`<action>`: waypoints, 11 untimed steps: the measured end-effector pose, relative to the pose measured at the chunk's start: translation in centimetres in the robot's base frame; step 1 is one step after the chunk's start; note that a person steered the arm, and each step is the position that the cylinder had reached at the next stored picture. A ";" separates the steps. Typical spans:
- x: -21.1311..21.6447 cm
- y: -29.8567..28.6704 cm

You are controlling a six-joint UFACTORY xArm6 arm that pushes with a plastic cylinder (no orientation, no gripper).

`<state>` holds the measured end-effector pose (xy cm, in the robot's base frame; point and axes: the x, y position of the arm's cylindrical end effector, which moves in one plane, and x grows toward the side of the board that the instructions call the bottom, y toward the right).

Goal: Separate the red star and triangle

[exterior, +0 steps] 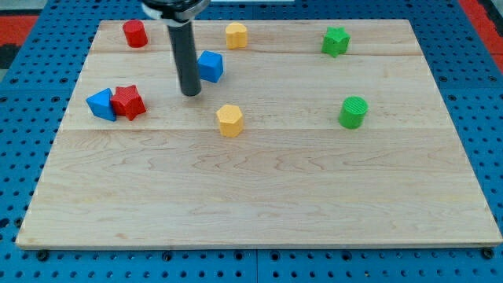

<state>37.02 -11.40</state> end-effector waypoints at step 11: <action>18.3 13.3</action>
